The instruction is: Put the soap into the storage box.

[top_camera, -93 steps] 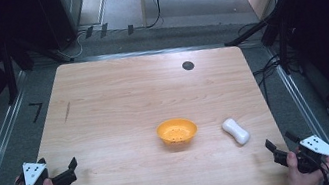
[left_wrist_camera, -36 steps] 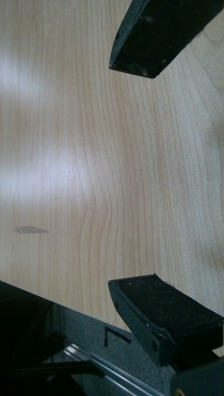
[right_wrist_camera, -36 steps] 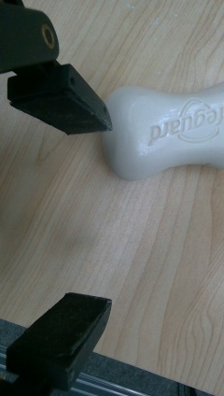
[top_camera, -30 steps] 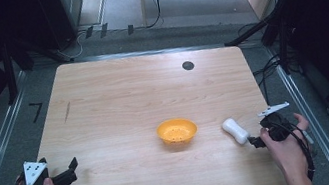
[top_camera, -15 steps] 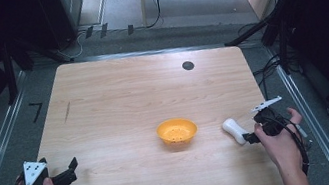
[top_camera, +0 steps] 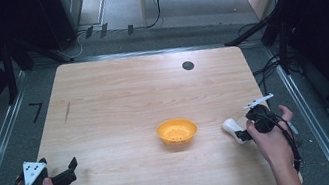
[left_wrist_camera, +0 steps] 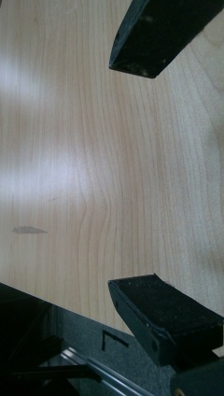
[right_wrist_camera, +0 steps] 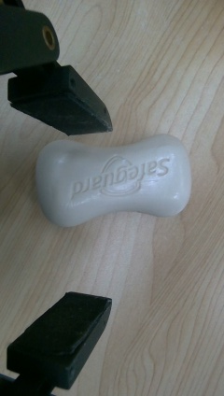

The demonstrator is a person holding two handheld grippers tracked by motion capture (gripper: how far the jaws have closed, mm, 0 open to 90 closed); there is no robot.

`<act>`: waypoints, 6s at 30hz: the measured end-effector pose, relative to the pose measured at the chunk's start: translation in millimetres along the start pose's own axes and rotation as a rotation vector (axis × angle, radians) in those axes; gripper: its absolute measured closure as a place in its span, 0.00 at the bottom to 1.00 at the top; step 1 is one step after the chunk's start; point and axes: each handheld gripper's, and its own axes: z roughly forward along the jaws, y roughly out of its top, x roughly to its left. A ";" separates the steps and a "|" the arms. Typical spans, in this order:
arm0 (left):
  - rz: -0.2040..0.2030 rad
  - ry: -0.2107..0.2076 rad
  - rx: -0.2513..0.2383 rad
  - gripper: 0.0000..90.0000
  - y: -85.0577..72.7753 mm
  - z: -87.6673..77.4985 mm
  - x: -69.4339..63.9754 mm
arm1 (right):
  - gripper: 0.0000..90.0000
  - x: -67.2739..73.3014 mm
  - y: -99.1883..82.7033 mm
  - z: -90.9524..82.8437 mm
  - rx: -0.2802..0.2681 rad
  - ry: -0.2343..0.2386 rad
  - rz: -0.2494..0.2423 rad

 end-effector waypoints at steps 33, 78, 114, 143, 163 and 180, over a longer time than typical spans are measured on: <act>-0.007 -0.004 -0.002 0.00 0.0 0.1 0.8 | 0.39 8.7 9.2 22.4 0.031 0.023 -0.009; -0.013 -0.003 -0.003 0.00 0.0 0.3 1.0 | 0.56 2.6 -1.7 30.1 -0.029 0.094 -0.081; -0.013 -0.003 -0.001 0.00 0.1 0.5 1.0 | 0.56 37.5 34.9 2.0 -0.098 0.130 -0.377; -0.013 -0.002 0.002 0.00 0.2 0.6 0.9 | 0.56 71.8 62.3 -3.2 -0.117 0.173 -0.553; -0.022 -0.004 0.002 0.00 0.2 0.6 2.2 | 0.56 88.7 79.0 -2.7 -0.125 0.195 -0.623; -0.022 -0.006 0.003 0.00 0.3 0.6 2.3 | 0.56 102.8 91.5 0.2 -0.131 0.209 -0.663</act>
